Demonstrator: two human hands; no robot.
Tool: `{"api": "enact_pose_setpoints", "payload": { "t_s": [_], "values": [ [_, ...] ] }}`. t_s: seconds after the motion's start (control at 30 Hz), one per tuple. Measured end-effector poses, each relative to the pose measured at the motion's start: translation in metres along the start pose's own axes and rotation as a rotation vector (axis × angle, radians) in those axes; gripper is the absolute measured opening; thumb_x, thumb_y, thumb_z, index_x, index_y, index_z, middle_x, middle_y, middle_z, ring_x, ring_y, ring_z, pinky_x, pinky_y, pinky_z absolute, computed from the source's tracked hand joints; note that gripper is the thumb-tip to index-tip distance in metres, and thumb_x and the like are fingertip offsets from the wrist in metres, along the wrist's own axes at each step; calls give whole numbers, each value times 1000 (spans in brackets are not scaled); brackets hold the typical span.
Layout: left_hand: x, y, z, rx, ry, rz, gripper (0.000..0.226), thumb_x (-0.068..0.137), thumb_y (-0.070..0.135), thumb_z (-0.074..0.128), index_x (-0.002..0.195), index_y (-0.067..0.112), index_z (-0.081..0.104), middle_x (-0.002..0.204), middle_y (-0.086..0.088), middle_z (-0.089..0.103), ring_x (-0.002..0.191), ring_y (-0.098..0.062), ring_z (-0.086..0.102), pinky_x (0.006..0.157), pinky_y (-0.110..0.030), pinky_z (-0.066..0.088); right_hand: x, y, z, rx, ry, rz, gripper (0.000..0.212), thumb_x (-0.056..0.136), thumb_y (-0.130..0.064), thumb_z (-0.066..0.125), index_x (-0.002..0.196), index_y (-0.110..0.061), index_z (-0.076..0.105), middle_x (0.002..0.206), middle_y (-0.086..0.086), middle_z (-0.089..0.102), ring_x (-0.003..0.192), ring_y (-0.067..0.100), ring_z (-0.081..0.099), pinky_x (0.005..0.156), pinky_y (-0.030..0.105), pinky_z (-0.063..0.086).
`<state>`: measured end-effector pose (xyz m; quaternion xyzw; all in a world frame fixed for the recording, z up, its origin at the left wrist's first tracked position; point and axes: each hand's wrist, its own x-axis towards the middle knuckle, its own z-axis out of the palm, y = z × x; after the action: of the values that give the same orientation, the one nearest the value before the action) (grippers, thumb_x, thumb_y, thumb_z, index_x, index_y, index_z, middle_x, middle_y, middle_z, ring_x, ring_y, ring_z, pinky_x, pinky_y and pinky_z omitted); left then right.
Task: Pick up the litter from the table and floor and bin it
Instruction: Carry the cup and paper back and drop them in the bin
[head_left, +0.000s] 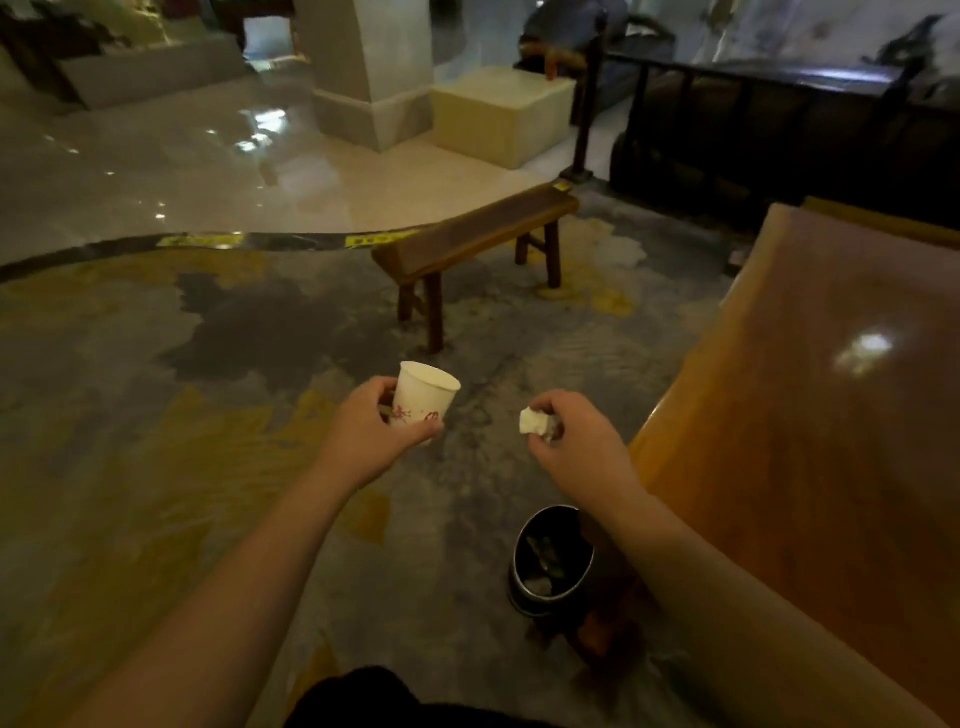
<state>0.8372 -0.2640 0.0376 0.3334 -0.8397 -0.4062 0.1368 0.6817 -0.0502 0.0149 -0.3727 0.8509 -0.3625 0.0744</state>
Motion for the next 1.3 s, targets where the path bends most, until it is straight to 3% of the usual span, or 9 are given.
{"api": "enact_pose_setpoints", "payload": {
  "t_s": [0.2, 0.33, 0.47, 0.6, 0.7, 0.83, 1.0, 1.13, 1.3],
  "values": [
    [137, -23, 23, -24, -237, 131, 71, 66, 54, 83, 126, 25, 55, 114, 7, 62, 89, -6, 60, 63, -21, 46, 56, 15, 31, -78, 156, 211, 22, 83, -27, 71, 103, -25, 61, 95, -9, 59, 77, 9, 57, 67, 31, 53],
    [221, -43, 54, 13, -458, 213, 76, 69, 53, 82, 132, 27, 49, 118, 9, 57, 92, -7, 56, 65, -18, 45, 74, 23, 73, -90, 271, 442, 25, 83, -36, 72, 102, -32, 57, 95, -14, 57, 76, 4, 58, 63, 20, 49],
    [262, -67, 82, 64, -685, 244, 71, 66, 56, 82, 124, 30, 51, 110, 13, 58, 88, -1, 58, 64, -17, 44, 74, 24, 122, -9, 312, 753, 32, 83, -39, 72, 109, -40, 55, 99, -21, 55, 79, -4, 56, 64, 13, 46],
    [270, -94, 129, 134, -868, 203, 72, 65, 51, 85, 124, 25, 55, 109, 9, 62, 86, -1, 58, 60, -17, 43, 57, 32, 175, 36, 296, 872, 33, 84, -28, 70, 114, -30, 58, 110, -11, 57, 93, 7, 58, 83, 31, 54],
    [262, -117, 175, 165, -971, 174, 70, 66, 49, 84, 124, 21, 56, 112, 5, 63, 90, -6, 60, 67, -21, 45, 37, 51, 209, 100, 294, 1001, 36, 82, -22, 69, 116, -26, 58, 115, -5, 58, 98, 13, 60, 86, 36, 55],
    [249, -150, 250, 211, -1071, 127, 71, 65, 47, 85, 124, 21, 56, 107, 7, 62, 89, -2, 58, 71, -24, 48, 10, 106, 247, 195, 399, 1174, 38, 81, -21, 73, 117, -25, 59, 110, -6, 64, 98, 12, 61, 84, 33, 55],
    [230, -197, 352, 267, -1135, 86, 65, 65, 46, 86, 118, 21, 57, 103, 8, 63, 88, -6, 61, 64, -22, 47, -17, 193, 288, 309, 504, 1332, 26, 81, -26, 76, 100, -30, 58, 86, -18, 55, 84, 10, 59, 64, 22, 44],
    [217, -235, 433, 349, -1174, 78, 71, 68, 46, 85, 127, 14, 60, 116, -5, 66, 104, -23, 63, 88, -42, 54, -38, 265, 321, 338, 519, 1424, 33, 79, -27, 79, 108, -21, 62, 97, -6, 59, 85, 13, 55, 55, 16, 35],
    [207, -271, 501, 375, -1195, 80, 63, 71, 48, 83, 118, 10, 64, 107, -4, 68, 96, -21, 65, 74, -34, 54, -58, 328, 352, 389, 511, 1458, 36, 80, -25, 79, 111, -17, 63, 109, 5, 65, 92, 21, 60, 66, 24, 41]
  ]
}}
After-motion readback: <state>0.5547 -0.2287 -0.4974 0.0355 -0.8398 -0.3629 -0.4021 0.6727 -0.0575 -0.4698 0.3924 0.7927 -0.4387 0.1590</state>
